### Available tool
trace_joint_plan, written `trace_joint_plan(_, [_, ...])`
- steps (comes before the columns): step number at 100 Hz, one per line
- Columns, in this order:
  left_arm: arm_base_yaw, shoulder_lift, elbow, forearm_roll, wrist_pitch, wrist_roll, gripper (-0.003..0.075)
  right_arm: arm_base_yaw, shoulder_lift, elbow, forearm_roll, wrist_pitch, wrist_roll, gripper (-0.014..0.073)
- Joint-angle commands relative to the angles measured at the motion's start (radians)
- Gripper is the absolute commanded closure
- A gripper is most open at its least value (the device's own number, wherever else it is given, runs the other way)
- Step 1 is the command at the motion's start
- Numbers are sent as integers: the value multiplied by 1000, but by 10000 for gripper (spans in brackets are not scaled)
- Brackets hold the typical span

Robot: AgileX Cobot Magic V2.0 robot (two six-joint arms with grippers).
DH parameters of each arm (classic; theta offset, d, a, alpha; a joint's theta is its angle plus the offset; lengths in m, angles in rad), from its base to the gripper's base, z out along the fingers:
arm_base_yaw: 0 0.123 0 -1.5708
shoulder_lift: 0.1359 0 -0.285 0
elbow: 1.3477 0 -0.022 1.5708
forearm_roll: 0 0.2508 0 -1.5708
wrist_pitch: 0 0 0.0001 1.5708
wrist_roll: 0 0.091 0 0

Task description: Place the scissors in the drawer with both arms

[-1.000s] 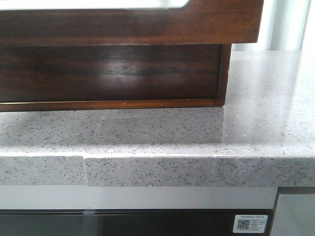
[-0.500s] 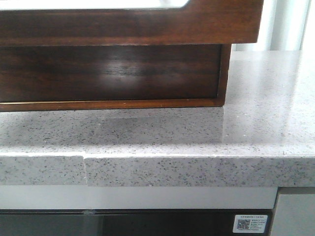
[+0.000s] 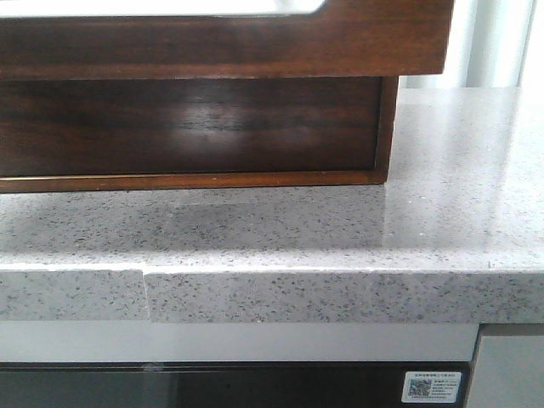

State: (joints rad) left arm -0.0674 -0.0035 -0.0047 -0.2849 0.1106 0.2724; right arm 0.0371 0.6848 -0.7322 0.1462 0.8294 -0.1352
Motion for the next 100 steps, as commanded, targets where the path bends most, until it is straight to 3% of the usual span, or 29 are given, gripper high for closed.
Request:
trace_joint_plan(1, [1,-32,35,63,-88,-50,741,-8,-2,-25,5,-51,2,662])
trace_joint_plan(15, [4,-32,35,194,-111,-193,741,-8,-2,-25,5,-51,2,662])
trace_joint_plan(100, [4,-32,35,190,-154,-193,741,-6,-36,-14,1,-59,2,662])
